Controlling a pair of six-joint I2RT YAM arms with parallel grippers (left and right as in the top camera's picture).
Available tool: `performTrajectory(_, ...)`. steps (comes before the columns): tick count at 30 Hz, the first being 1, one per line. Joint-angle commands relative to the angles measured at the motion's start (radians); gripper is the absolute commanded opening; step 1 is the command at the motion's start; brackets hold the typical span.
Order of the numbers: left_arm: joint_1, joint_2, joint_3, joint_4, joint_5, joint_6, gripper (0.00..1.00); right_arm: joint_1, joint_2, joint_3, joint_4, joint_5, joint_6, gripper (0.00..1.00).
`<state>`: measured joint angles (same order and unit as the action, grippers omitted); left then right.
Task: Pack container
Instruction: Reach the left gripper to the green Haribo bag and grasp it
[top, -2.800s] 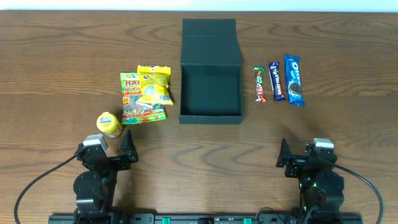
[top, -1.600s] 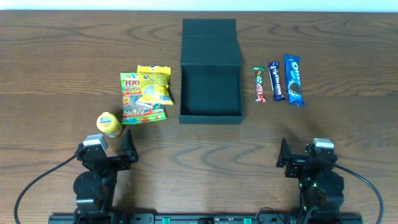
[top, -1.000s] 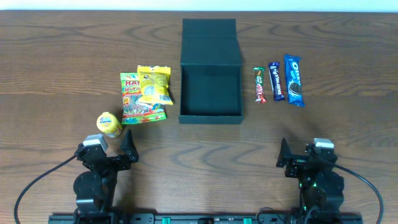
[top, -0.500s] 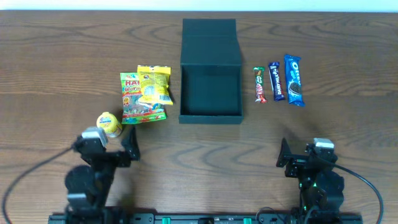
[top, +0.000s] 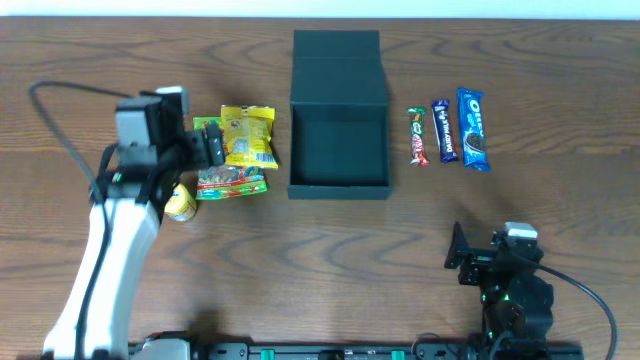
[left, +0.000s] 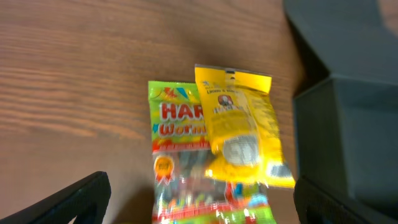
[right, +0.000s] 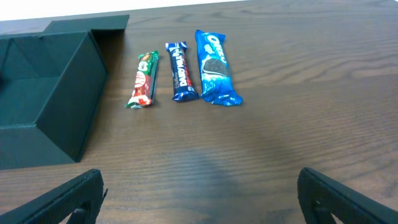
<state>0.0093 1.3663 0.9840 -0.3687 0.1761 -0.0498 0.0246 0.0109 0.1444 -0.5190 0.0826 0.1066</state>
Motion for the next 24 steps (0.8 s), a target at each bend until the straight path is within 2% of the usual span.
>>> performTrajectory(1,-0.002,0.095,0.021,0.027,-0.007,0.021,0.96,0.002,-0.005,-0.002,0.000,0.006,0.008,0.99)
performTrajectory(7,-0.004,0.171,0.021,0.037,0.080,0.021,0.95,0.002,-0.005,-0.002,0.000,0.006,0.008,0.99)
performTrajectory(24,-0.013,0.170,0.021,-0.011,0.106,0.021,0.95,0.002,-0.005,-0.002,0.015,-0.036,0.043,0.99)
